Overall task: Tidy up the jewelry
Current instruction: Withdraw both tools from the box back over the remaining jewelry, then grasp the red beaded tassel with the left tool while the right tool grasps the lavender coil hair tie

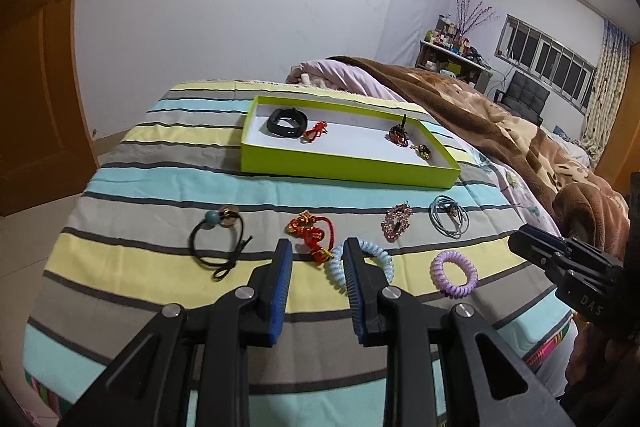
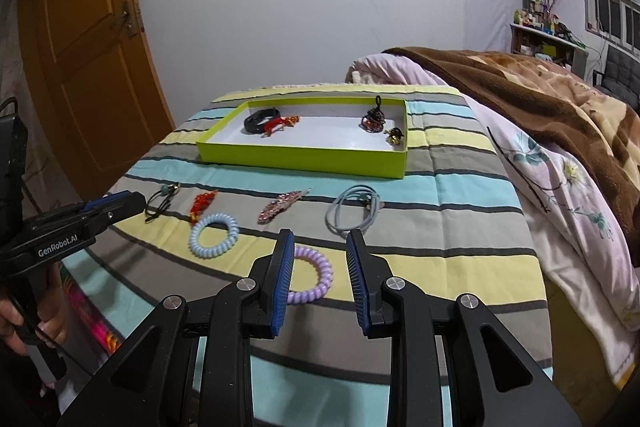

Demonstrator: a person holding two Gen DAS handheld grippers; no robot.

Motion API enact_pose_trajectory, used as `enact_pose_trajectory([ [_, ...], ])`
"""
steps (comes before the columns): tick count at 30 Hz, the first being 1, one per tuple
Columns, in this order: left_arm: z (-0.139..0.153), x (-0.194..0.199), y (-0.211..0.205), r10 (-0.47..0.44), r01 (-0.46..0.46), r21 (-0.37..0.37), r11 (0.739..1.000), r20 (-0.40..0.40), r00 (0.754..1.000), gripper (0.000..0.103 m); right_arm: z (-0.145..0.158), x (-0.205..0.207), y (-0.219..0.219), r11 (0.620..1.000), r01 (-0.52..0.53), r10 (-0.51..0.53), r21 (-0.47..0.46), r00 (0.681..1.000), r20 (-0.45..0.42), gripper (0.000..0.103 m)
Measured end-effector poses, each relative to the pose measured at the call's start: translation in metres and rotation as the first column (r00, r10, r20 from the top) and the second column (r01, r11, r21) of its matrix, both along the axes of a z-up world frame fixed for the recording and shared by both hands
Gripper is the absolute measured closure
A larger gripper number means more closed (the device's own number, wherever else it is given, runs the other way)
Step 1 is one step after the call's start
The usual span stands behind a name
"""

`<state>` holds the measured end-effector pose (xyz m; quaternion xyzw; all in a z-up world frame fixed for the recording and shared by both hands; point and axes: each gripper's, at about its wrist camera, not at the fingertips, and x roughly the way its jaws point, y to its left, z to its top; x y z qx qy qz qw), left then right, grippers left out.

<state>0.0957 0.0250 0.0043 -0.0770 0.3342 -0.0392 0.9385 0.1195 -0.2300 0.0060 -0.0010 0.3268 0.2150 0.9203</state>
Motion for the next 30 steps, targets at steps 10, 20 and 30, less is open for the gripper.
enact_pose_trajectory([
  [10, -0.014, 0.033, -0.009, -0.009, 0.009, 0.001, 1.0, -0.039, 0.999, 0.076, -0.013, 0.025, -0.001, 1.0, 0.022, -0.023, -0.013, 0.999, -0.043, 0.075],
  [20, -0.025, 0.048, -0.006, 0.013, -0.013, -0.002, 1.0, -0.067, 0.998, 0.076, -0.022, 0.044, 0.003, 1.0, 0.014, -0.014, -0.009, 0.997, -0.078, 0.075],
  [30, -0.034, 0.059, -0.014, 0.006, -0.001, 0.045, 0.999, -0.103, 0.995, 0.087, -0.044, 0.036, 0.018, 0.997, -0.058, 0.05, -0.046, 0.986, -0.157, 0.075],
])
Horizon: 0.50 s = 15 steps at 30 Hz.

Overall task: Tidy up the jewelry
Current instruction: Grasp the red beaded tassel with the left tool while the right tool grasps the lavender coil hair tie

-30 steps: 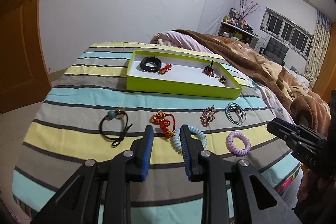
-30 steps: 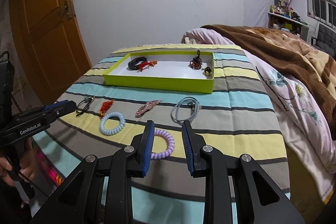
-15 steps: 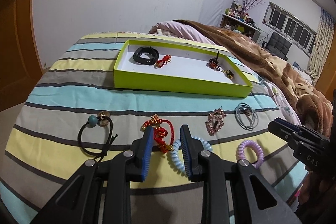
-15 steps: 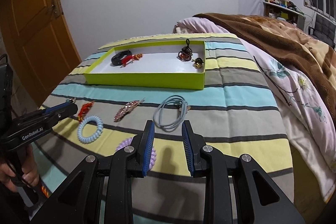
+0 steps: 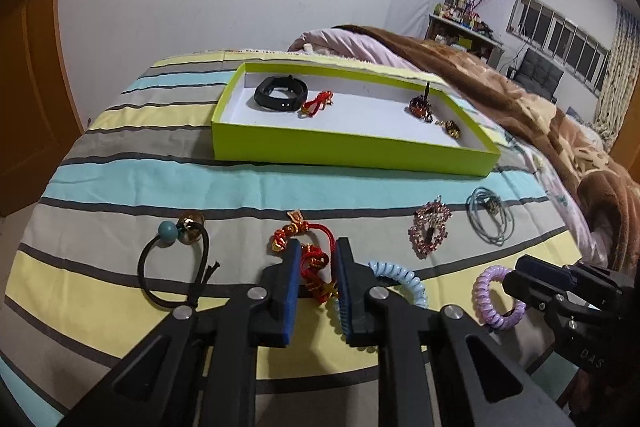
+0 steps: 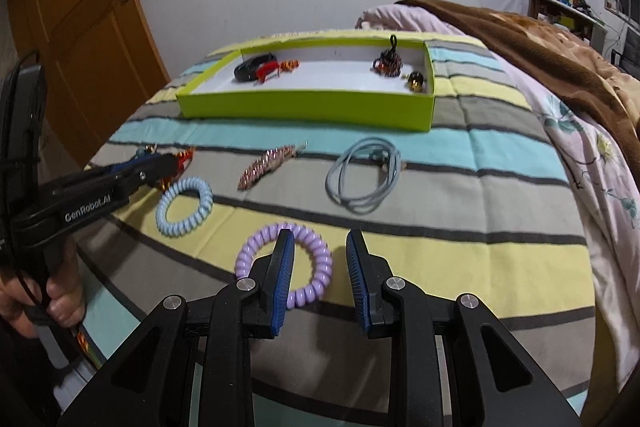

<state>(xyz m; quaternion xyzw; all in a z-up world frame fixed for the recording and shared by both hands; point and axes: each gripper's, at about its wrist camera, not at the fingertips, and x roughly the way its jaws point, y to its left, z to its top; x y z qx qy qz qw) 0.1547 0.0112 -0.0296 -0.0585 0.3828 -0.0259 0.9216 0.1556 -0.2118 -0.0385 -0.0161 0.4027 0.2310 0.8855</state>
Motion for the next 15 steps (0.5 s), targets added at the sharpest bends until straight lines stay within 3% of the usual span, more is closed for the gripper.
enact_pose_trajectory([
  [6, -0.003, 0.002, -0.005, -0.013, 0.013, 0.038, 0.999, -0.02, 1.0, 0.093, -0.002, 0.0, 0.002, 0.999, 0.002, -0.002, -0.036, 1.0, -0.009, 0.076],
  [10, -0.002, -0.001, -0.003, -0.013, 0.014, 0.043, 0.999, -0.018, 1.0, 0.094, -0.003, -0.003, 0.004, 0.998, 0.001, -0.001, -0.067, 1.0, 0.005, 0.092],
  [11, 0.0, -0.002, -0.001, -0.01, 0.01, 0.037, 0.999, -0.013, 1.0, 0.095, -0.003, -0.003, 0.002, 0.998, 0.004, -0.004, -0.058, 1.0, 0.0, 0.092],
  [12, 0.001, -0.004, 0.002, -0.005, 0.005, 0.032, 0.999, -0.007, 1.0, 0.103, -0.003, -0.002, 0.0, 0.999, 0.006, -0.006, -0.049, 1.0, -0.005, 0.093],
  [15, 0.004, -0.007, 0.008, 0.011, -0.012, 0.025, 1.0, 0.003, 1.0, 0.103, -0.003, -0.002, -0.002, 0.999, 0.01, -0.011, -0.041, 1.0, -0.007, 0.093],
])
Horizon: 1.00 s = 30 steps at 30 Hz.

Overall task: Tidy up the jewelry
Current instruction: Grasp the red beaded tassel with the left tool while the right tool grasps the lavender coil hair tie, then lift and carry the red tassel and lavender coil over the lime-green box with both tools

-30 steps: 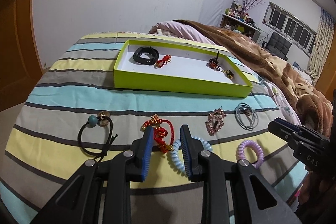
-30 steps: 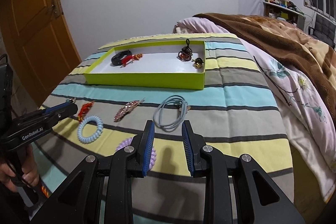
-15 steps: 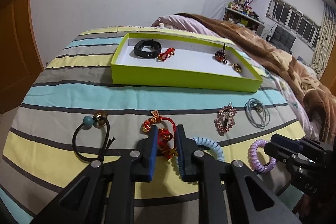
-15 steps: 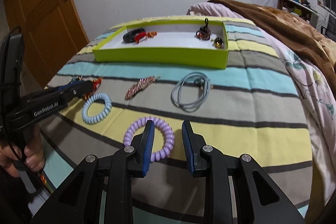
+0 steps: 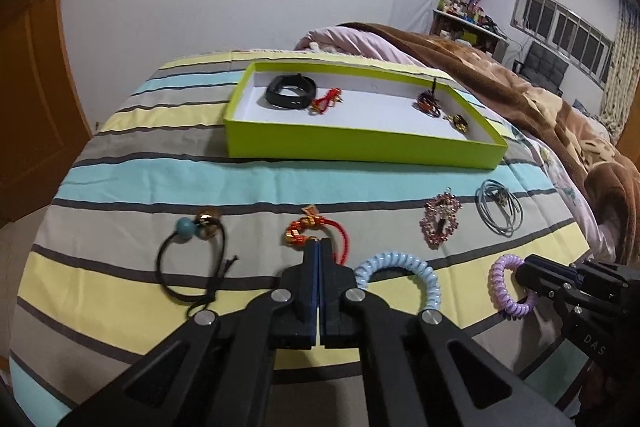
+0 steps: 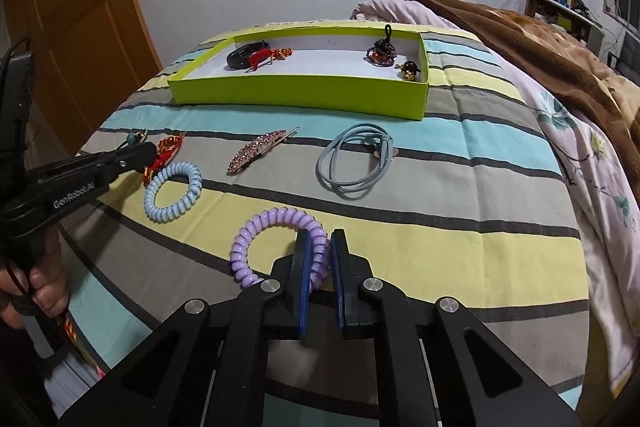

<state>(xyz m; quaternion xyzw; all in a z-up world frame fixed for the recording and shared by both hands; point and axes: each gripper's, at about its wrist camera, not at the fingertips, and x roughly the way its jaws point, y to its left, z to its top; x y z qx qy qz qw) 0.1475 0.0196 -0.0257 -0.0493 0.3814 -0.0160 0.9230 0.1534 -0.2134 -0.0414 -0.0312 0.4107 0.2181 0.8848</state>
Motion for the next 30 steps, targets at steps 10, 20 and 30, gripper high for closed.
enact_pose_trajectory([
  [10, 0.0, 0.007, 0.006, 0.032, -0.032, -0.024, 0.999, -0.014, 0.999, 0.087, 0.0, 0.002, -0.003, 0.999, 0.002, -0.002, 0.033, 1.0, -0.009, 0.093],
  [20, -0.009, 0.021, 0.002, 0.033, -0.035, -0.028, 0.999, -0.069, 0.997, 0.069, -0.001, 0.003, -0.004, 0.999, 0.007, -0.006, 0.038, 1.0, -0.012, 0.093],
  [30, -0.01, 0.034, -0.006, 0.043, -0.042, 0.007, 0.999, -0.081, 0.996, 0.095, -0.001, 0.003, -0.004, 0.999, 0.005, -0.004, 0.041, 1.0, -0.013, 0.093],
])
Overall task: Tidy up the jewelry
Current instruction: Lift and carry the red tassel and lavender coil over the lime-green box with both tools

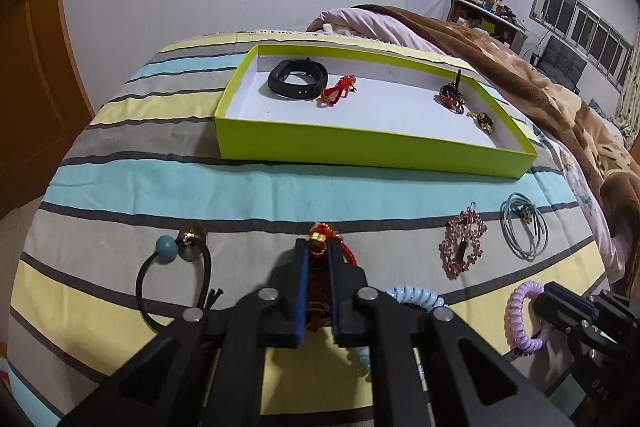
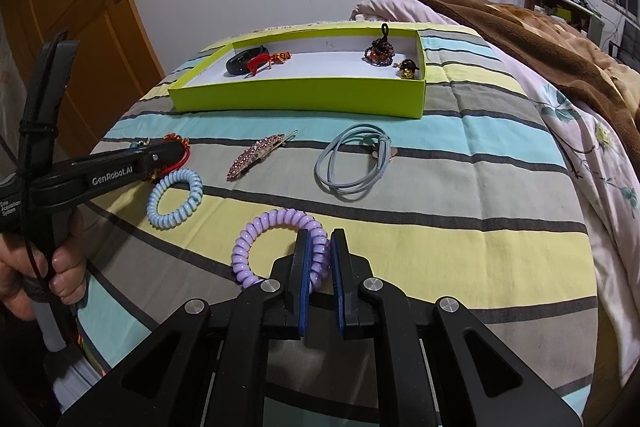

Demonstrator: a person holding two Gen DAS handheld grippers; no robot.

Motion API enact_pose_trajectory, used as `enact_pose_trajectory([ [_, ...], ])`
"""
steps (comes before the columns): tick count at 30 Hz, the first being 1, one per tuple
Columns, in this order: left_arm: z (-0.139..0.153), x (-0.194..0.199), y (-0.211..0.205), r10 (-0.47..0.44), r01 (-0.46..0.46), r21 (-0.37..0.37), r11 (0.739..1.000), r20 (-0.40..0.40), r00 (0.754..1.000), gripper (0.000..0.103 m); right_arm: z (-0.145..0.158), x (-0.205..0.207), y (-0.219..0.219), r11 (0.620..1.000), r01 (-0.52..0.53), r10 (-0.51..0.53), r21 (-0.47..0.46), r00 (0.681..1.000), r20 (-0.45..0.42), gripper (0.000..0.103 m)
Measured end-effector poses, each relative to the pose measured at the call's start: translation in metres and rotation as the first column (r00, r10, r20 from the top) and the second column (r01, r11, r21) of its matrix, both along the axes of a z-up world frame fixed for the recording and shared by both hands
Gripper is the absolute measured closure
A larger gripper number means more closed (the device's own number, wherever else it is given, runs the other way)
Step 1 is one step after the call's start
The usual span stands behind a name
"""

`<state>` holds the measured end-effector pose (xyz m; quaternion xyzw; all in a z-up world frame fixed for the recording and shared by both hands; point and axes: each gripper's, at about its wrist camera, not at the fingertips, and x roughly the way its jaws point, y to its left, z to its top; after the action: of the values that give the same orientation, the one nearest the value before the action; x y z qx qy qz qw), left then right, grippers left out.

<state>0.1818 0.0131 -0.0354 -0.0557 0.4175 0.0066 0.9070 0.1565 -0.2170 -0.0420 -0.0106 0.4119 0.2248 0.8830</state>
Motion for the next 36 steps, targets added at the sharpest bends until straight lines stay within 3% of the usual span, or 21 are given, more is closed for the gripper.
enact_pose_trajectory([
  [11, 0.017, -0.026, 0.002, -0.031, 0.032, -0.016, 0.999, 0.071, 0.997, 0.095, 0.005, -0.006, -0.005, 1.0, 0.007, -0.007, 0.015, 1.0, 0.009, 0.093],
  [26, 0.062, -0.071, -0.001, -0.06, 0.07, -0.04, 0.997, 0.202, 0.978, 0.095, 0.052, -0.031, -0.013, 0.999, 0.028, -0.033, 0.042, 0.992, 0.125, 0.093],
  [36, 0.081, -0.079, 0.001, -0.066, 0.078, -0.037, 0.996, 0.261, 0.963, 0.095, 0.076, -0.035, -0.012, 0.998, 0.035, -0.043, 0.051, 0.983, 0.177, 0.093],
])
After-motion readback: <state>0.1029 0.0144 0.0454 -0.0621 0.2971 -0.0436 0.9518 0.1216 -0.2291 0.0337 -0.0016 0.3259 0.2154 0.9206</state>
